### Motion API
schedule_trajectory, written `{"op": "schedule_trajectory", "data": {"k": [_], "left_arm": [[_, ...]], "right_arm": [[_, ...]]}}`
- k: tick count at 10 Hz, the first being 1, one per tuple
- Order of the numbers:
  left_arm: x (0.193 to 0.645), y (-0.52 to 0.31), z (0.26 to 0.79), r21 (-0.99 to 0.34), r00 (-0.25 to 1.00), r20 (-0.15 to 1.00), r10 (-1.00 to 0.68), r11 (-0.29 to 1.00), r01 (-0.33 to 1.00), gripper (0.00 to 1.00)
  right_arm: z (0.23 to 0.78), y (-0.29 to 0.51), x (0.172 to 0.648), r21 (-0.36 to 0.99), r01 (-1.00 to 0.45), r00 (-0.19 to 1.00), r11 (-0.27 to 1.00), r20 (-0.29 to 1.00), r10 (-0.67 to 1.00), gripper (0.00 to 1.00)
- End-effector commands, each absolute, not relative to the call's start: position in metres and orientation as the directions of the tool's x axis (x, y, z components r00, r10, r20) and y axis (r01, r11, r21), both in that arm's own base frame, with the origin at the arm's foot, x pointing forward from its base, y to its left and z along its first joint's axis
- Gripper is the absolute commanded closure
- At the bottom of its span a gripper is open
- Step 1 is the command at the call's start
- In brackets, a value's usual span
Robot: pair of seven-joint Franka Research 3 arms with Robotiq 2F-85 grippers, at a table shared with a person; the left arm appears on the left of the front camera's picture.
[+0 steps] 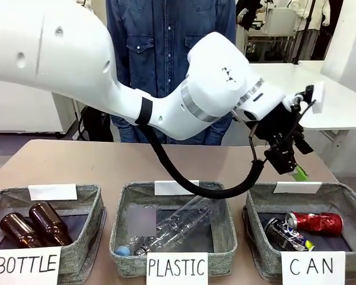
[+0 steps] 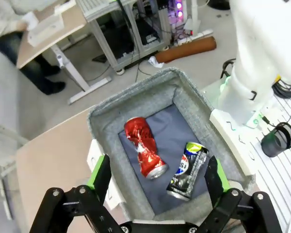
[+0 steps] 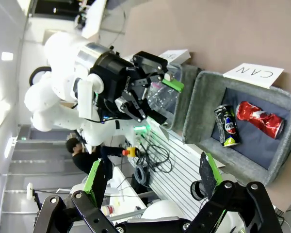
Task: Sort the can waste into the basket.
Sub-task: Pick up the can waste from the table and place it in the right Fabric basket.
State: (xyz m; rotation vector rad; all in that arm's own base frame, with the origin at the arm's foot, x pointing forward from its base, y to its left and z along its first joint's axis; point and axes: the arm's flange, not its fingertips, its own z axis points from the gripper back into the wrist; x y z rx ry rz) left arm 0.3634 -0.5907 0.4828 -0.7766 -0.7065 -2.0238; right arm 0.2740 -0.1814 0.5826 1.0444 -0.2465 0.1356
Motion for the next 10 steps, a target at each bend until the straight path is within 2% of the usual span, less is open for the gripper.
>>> {"op": "schedule_trajectory", "data": {"k": [1,2,3,4,6,7,8,10], "left_arm": [[0.358,-0.554,0.495,0.101,-0.365,0.749,-0.552,-0.450,0.887,0.00],[0.363,-0.520,0.505,0.028,-0.295,0.753,-0.588,-0.420,0.907,0.00],[0.365,-0.464,0.517,-0.105,-0.160,0.779,-0.606,-0.377,0.920,0.00],[0.366,-0.412,0.526,-0.205,-0.042,0.794,-0.606,-0.333,0.921,0.00],[0.364,-0.306,0.533,-0.411,0.273,0.805,-0.527,-0.163,0.897,0.00],[0.355,-0.257,0.531,-0.529,0.450,0.773,-0.447,-0.063,0.846,0.00],[0.336,-0.207,0.529,-0.668,0.652,0.700,-0.292,0.056,0.742,0.00],[0.292,-0.132,0.518,-0.830,0.837,0.508,-0.206,0.143,0.539,0.00]], "right_arm": [[0.586,-0.183,0.275,0.836,-0.227,0.964,0.500,0.267,-0.009,0.00],[0.583,-0.181,0.274,0.837,-0.227,0.964,0.497,0.265,-0.006,0.00],[0.586,-0.164,0.268,0.822,-0.320,0.943,0.471,0.327,0.070,0.00],[0.574,-0.127,0.285,0.828,-0.380,0.924,0.412,0.320,0.208,0.00],[0.554,-0.030,0.325,0.862,-0.403,0.887,0.307,0.286,0.363,0.00],[0.544,0.020,0.335,0.886,-0.393,0.883,0.247,0.290,0.368,0.00],[0.532,0.069,0.337,0.897,-0.368,0.895,0.245,0.270,0.355,0.00],[0.530,0.115,0.330,0.949,-0.303,0.925,0.088,0.271,0.267,0.00]]}}
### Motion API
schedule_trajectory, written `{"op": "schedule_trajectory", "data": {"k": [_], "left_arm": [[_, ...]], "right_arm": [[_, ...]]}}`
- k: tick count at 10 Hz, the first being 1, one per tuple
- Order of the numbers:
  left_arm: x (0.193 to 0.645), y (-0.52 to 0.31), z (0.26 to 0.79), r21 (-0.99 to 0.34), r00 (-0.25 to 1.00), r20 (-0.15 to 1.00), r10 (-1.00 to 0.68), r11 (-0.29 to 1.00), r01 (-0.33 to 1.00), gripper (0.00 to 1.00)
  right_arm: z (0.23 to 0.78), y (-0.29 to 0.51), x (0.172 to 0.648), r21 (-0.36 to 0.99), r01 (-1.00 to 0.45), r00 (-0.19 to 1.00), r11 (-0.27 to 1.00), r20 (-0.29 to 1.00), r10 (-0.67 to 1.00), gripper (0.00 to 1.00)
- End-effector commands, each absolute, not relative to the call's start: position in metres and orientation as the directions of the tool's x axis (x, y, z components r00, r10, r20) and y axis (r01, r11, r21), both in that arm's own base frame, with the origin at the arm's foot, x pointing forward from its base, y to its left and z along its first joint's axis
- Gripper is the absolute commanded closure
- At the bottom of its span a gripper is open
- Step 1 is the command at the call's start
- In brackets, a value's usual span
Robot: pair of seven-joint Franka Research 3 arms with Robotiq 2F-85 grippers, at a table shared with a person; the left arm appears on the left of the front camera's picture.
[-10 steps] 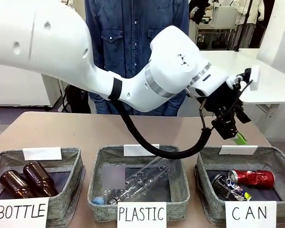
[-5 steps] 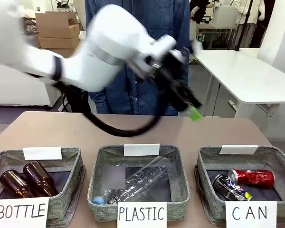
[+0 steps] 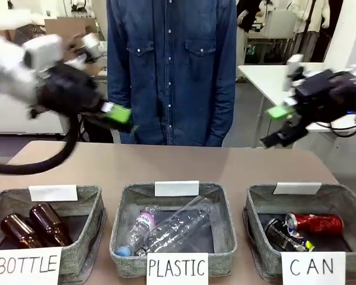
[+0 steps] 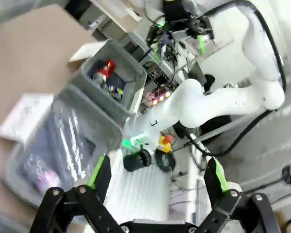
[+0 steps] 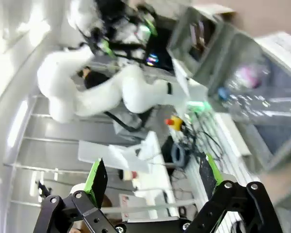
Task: Sort the can waste into the basket.
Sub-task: Pick up the can waste from the table and place it in the right Fabric basket.
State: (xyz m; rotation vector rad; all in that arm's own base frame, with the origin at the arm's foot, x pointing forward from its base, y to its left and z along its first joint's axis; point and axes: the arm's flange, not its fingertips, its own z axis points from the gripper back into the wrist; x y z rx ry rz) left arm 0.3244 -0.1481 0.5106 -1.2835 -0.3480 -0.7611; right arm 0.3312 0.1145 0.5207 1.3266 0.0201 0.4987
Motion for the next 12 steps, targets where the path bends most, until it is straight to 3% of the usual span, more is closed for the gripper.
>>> {"op": "schedule_trajectory", "data": {"k": [1,2,3,4,12], "left_arm": [[0.277,-0.092,0.512,-0.875,0.901,0.431,-0.048,0.223,0.431,0.00],[0.262,-0.051,0.510,-0.879,0.875,0.470,0.113,0.151,0.453,0.00],[0.259,-0.035,0.504,-0.824,0.810,0.566,0.154,0.084,0.560,0.00],[0.299,-0.075,0.508,-0.852,0.874,0.478,-0.085,0.196,0.485,0.00],[0.299,-0.075,0.508,-0.852,0.874,0.478,-0.085,0.196,0.485,0.00]], "right_arm": [[0.534,0.116,0.332,0.955,-0.282,0.952,0.090,0.267,0.149,0.00],[0.542,0.097,0.341,0.978,-0.205,0.979,0.027,0.204,0.019,0.00],[0.541,0.074,0.350,0.972,-0.219,0.975,0.088,0.221,-0.012,0.00],[0.531,0.115,0.342,0.963,-0.259,0.952,0.071,0.242,0.189,0.00],[0.531,0.115,0.342,0.963,-0.259,0.952,0.071,0.242,0.189,0.00]]}}
